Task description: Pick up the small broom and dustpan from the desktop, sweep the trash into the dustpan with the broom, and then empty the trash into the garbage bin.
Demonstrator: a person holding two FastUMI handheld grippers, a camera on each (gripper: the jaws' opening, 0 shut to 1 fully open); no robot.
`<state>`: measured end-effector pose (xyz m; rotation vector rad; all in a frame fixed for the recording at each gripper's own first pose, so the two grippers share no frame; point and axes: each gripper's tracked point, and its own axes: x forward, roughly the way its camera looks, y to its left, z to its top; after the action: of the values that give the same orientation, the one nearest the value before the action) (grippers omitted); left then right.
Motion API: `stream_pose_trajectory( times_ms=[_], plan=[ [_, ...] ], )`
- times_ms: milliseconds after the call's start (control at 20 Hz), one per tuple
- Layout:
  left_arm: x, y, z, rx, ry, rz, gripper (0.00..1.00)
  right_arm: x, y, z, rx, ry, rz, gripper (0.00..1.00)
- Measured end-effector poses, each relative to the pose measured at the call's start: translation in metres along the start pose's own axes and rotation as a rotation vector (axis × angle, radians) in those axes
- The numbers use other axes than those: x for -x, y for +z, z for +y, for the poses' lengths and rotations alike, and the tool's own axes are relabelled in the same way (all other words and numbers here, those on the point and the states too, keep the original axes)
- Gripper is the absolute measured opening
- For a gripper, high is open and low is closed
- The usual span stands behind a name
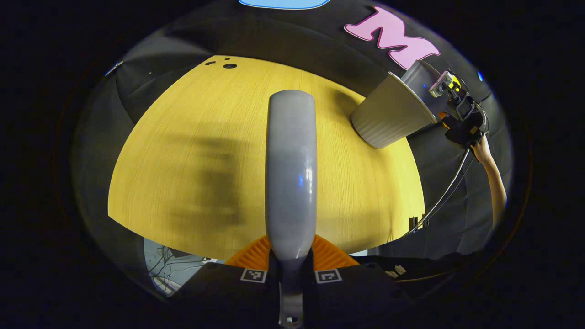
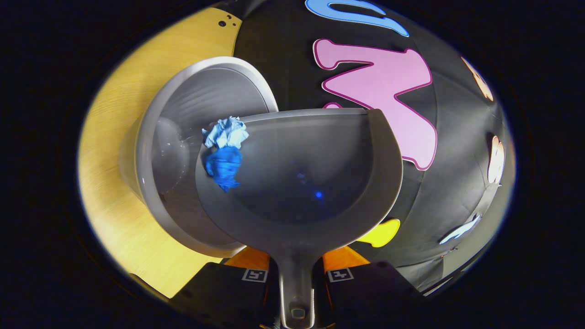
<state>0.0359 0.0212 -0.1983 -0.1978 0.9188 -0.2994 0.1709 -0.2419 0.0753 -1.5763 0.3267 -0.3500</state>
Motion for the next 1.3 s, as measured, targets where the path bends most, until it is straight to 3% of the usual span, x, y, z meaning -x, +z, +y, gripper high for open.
stream_pose_trajectory(
  times_ms=[250, 550, 700, 950, 1300],
  plan=[
    [0.003, -0.001, 0.0, -0.018, 0.012, -0.022, 0.24, -0.001, -0.002, 0.005, 0.039, -0.006, -0.004, 0.32],
    [0.001, 0.001, 0.001, -0.045, 0.038, -0.049, 0.24, 0.002, -0.007, -0.001, -0.083, 0.029, 0.033, 0.33],
    [-0.003, 0.01, 0.001, -0.048, 0.037, -0.065, 0.24, 0.013, -0.012, -0.007, -0.274, 0.079, 0.066, 0.33],
    [-0.007, 0.012, -0.007, -0.029, 0.009, -0.089, 0.24, 0.041, -0.011, -0.021, -0.676, 0.225, 0.122, 0.33],
    [-0.01, 0.015, -0.001, -0.073, 0.057, -0.145, 0.24, 0.115, 0.042, -0.038, -1.034, 0.44, 0.017, 0.33]
  ],
)
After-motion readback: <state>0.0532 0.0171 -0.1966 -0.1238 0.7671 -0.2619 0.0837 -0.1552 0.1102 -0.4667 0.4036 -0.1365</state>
